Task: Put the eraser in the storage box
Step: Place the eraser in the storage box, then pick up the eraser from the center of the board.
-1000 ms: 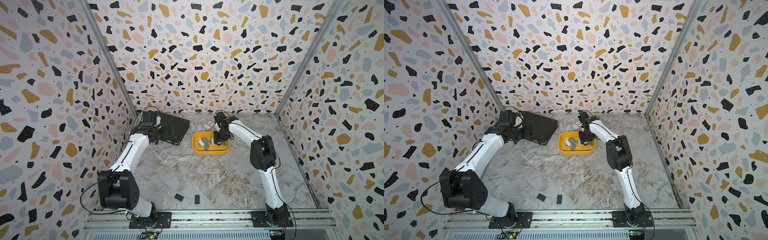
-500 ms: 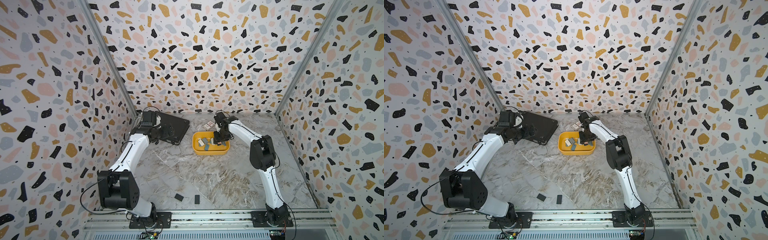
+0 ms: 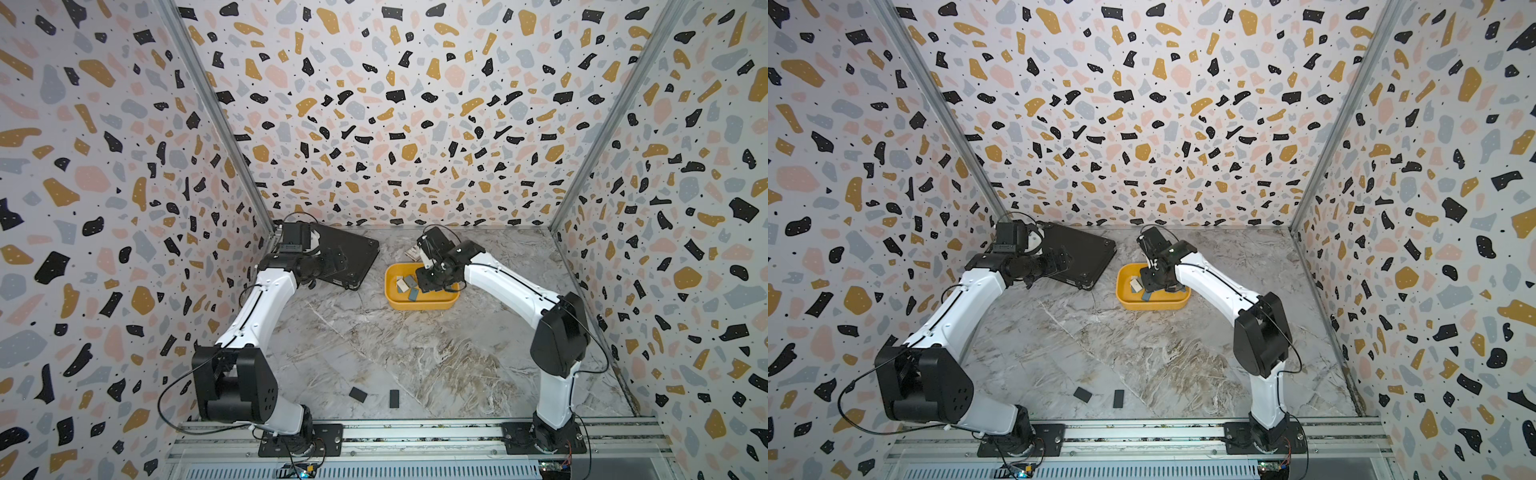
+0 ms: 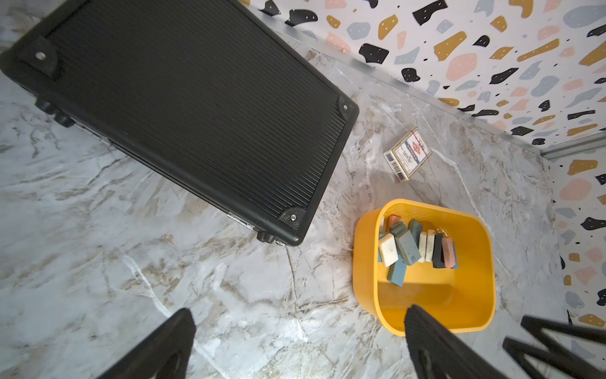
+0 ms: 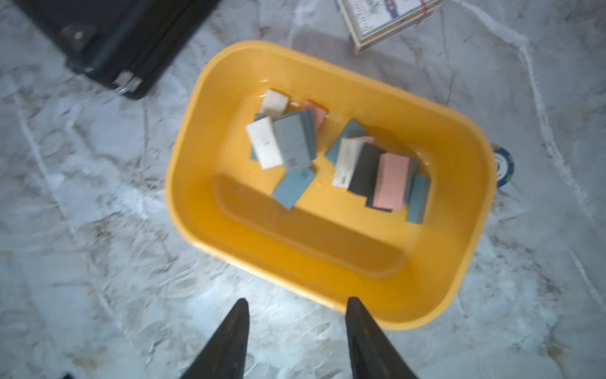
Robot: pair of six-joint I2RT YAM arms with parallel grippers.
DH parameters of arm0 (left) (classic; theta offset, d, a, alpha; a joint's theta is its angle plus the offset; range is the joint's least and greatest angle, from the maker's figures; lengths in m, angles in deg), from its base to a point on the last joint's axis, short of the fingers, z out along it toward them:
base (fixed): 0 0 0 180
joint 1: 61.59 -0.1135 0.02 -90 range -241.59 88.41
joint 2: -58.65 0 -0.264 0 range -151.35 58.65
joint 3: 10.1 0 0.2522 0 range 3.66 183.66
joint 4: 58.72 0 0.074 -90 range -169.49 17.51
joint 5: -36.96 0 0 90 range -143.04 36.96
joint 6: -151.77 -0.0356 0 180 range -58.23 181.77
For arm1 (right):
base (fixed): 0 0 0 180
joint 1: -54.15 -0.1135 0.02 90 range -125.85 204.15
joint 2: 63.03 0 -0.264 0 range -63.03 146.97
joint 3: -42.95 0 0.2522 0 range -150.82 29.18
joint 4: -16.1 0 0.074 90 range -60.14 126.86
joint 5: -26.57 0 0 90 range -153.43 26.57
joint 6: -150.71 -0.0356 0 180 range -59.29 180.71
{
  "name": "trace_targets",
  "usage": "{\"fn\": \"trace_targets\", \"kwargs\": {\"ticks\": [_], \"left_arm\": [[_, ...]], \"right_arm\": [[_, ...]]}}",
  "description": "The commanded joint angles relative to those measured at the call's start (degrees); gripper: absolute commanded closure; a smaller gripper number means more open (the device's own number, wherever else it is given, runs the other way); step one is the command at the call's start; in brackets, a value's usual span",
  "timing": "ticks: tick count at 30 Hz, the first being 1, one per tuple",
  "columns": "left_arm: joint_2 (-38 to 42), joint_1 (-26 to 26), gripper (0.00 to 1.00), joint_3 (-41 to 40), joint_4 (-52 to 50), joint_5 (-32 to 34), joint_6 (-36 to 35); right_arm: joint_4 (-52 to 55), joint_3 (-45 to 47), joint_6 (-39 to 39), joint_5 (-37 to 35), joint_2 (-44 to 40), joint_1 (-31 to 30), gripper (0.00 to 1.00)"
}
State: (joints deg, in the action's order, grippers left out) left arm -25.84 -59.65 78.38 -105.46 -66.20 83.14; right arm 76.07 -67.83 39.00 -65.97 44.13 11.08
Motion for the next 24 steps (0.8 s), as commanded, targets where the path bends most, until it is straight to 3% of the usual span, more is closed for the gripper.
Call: {"fn": "trace_targets", "kwargs": {"ticks": [1,8,13,19,24], "left_arm": [[3.87,-0.26,0.00,-0.70,0.58,-0.03,-0.71],[10.72,-0.26,0.00,-5.57,-1.29,1.02,-0.24],[15.80,-0.35,0.00,-10.61,-1.52,1.27,1.47],[20.44,-0.39,0.00,-14.94,-1.98,0.06,3.31],[22.56,-0.35,0.00,-15.56,-3.08,-0.03,3.55]], "right_arm": [[-1.15,8.50,-6.55,-1.87,-4.17,-5.69,0.49],[-2.45,20.82,-16.91,-5.37,-8.95,-19.11,0.47],[-4.27,26.86,-22.41,-4.72,-10.81,-24.63,0.46],[-4.18,27.57,-26.95,-4.79,-11.03,-31.51,0.45],[-4.95,25.77,-29.30,-3.67,-7.69,-33.87,0.44]]}}
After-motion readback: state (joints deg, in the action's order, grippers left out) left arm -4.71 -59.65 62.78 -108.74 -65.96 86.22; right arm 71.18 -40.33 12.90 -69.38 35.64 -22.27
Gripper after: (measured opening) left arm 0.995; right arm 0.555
